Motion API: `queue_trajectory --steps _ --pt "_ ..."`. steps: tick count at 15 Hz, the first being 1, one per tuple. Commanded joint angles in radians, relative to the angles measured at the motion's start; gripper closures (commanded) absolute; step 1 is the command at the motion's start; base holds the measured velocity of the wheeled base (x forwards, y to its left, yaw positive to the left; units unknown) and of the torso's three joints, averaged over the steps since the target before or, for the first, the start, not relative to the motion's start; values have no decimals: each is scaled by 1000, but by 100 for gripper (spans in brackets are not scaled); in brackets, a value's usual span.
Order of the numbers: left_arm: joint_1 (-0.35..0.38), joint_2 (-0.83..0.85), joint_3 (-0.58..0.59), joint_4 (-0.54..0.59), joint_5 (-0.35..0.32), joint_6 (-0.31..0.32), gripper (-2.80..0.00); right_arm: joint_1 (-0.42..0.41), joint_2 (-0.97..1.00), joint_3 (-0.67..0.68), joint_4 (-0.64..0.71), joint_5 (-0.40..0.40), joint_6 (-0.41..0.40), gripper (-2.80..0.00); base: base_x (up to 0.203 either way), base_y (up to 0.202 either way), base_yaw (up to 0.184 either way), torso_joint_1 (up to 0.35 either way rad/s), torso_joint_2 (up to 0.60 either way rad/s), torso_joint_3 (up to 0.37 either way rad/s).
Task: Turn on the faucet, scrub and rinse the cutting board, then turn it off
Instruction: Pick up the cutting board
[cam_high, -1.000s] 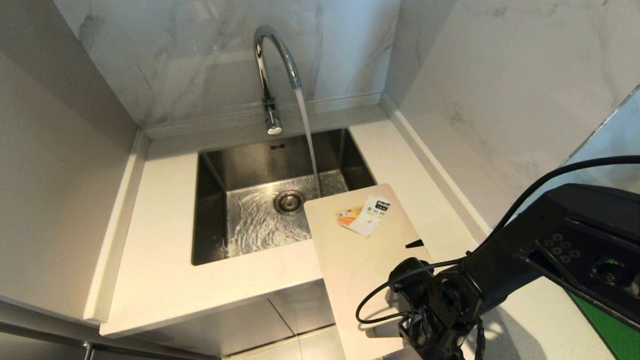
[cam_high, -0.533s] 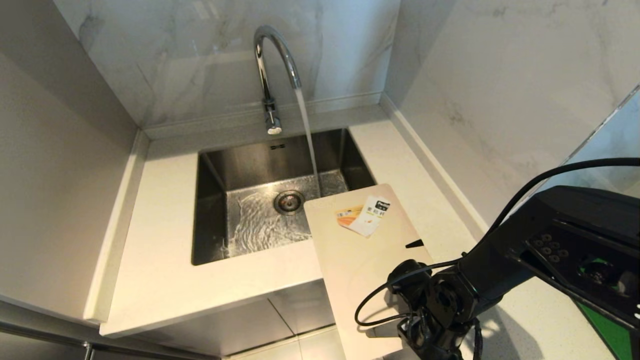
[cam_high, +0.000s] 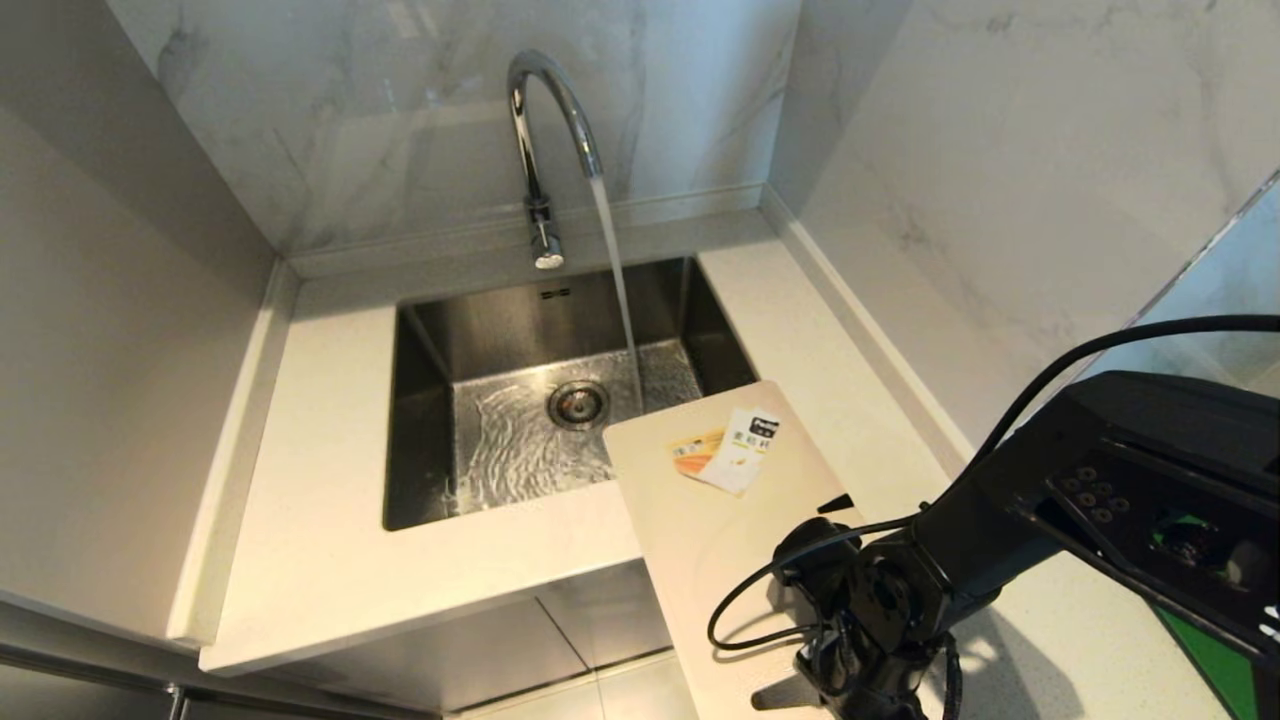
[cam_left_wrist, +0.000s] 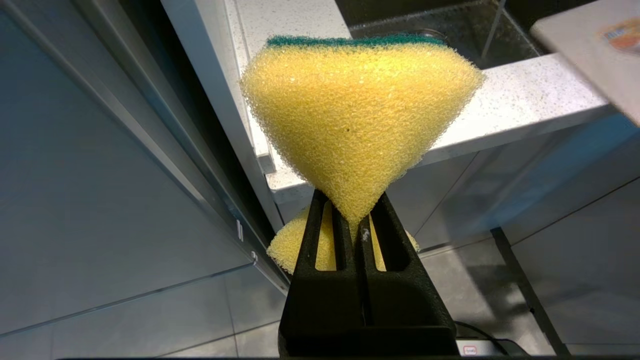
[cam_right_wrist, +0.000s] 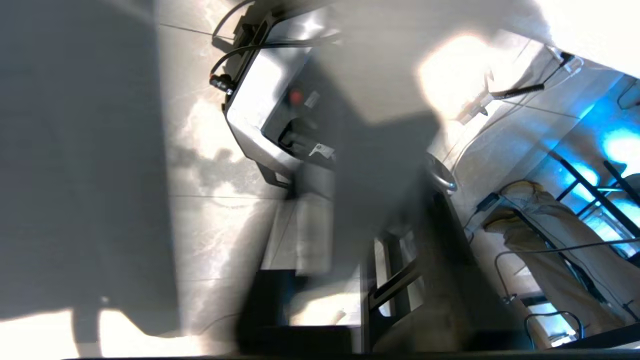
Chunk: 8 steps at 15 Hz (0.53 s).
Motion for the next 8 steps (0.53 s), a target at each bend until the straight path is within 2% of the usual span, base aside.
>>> queue_trajectory --steps 1,8 --pt "0 1 0 0 0 0 0 -1 0 -2 2 1 3 0 0 0 0 0 0 0" --pt "0 1 0 0 0 0 0 -16 -99 -51 10 -24 4 0 0 0 0 0 0 0"
